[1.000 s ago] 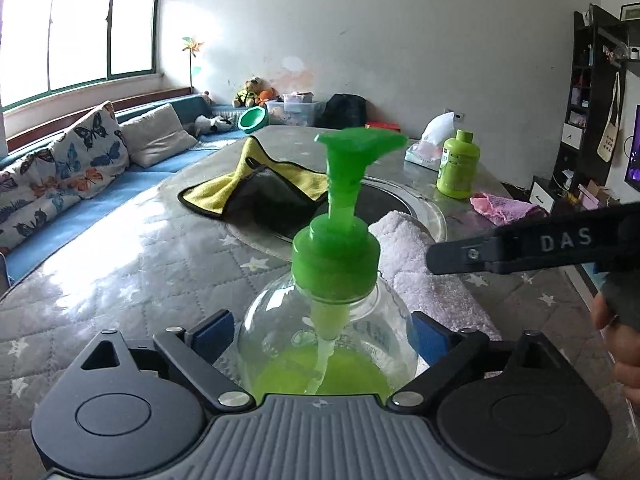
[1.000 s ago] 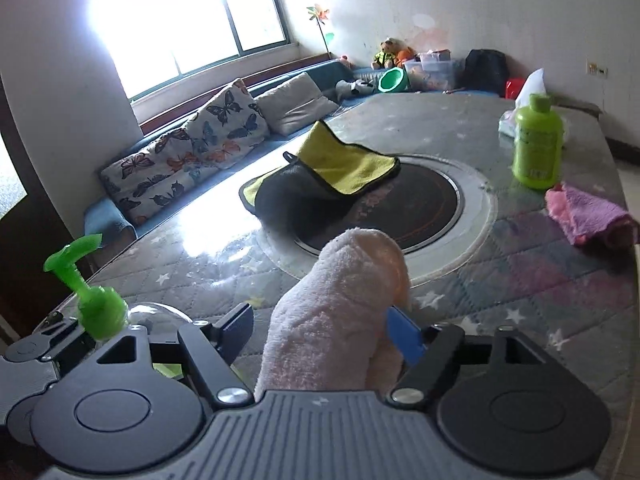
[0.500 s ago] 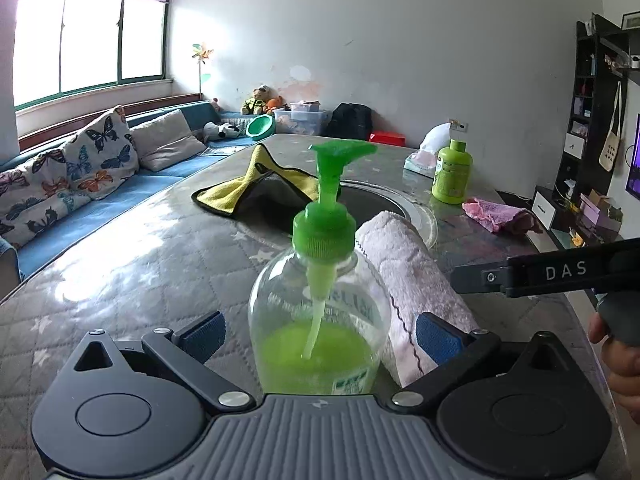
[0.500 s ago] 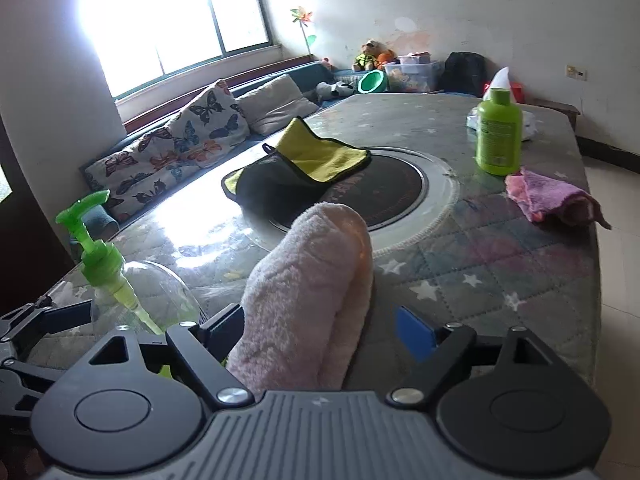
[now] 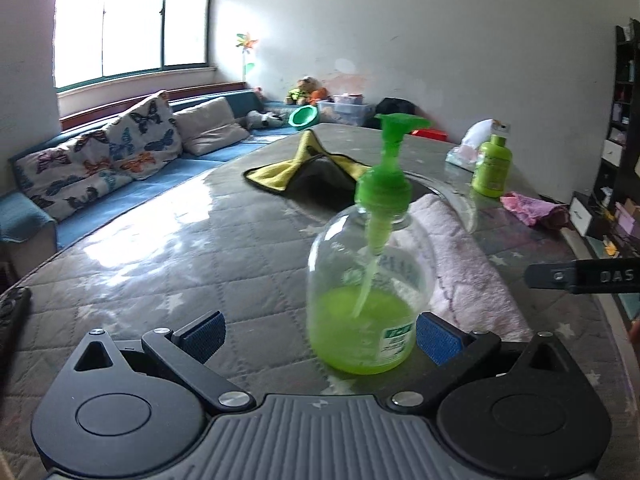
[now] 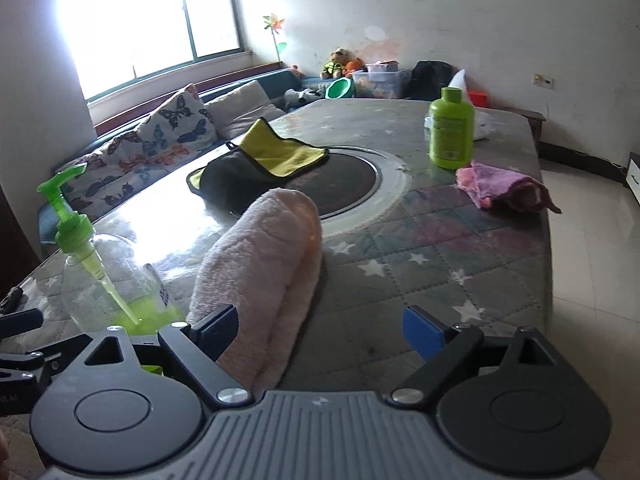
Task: Clean container
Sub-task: 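Lower the pump bottle onto the table beside the pink towel, left tool, then lay the pink towel on the table beside the bottle with the right tool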
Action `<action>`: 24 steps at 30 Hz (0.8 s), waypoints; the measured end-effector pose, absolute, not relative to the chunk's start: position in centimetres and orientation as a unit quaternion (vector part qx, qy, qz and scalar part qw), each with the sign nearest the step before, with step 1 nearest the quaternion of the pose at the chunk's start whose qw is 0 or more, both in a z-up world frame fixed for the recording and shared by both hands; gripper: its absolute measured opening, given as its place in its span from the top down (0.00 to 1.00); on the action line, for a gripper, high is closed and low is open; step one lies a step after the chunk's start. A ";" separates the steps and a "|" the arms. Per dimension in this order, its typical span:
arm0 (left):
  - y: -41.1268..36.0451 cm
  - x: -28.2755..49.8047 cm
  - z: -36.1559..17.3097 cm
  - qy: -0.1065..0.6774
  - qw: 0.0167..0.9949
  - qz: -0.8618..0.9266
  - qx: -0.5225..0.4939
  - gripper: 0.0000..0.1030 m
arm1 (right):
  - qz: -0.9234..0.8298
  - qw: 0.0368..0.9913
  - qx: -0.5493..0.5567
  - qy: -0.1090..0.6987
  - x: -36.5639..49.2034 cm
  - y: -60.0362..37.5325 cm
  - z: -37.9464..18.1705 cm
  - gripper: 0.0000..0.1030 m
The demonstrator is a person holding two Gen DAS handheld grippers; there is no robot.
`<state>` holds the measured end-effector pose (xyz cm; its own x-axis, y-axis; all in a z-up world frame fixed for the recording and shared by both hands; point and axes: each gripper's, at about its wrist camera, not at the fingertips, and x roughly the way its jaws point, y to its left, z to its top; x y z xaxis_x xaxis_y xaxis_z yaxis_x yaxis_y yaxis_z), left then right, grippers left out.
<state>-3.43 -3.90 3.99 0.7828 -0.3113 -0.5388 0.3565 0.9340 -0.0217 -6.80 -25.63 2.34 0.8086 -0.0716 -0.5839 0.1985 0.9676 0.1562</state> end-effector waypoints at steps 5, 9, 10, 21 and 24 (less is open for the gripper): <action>-3.2 -3.5 3.7 0.282 0.947 -0.150 0.043 0.00 | -0.091 0.946 0.106 0.293 -7.6 -26.3 2.3 0.09; -2.7 -3.3 3.4 0.287 0.947 -0.138 0.042 0.00 | -0.101 0.945 0.108 0.291 -7.9 -26.9 2.1 0.08; -2.6 -3.3 3.3 0.287 0.947 -0.136 0.043 0.00 | -0.106 0.945 0.108 0.290 -8.0 -27.2 2.0 0.08; -1.0 -2.3 2.3 0.297 0.949 -0.097 0.046 0.00 | -0.147 0.937 0.113 0.295 -7.9 -28.4 0.7 0.05; -0.5 -1.6 1.9 0.301 0.949 -0.079 0.046 0.00 | -0.158 0.935 0.107 0.297 -7.7 -28.6 0.2 0.05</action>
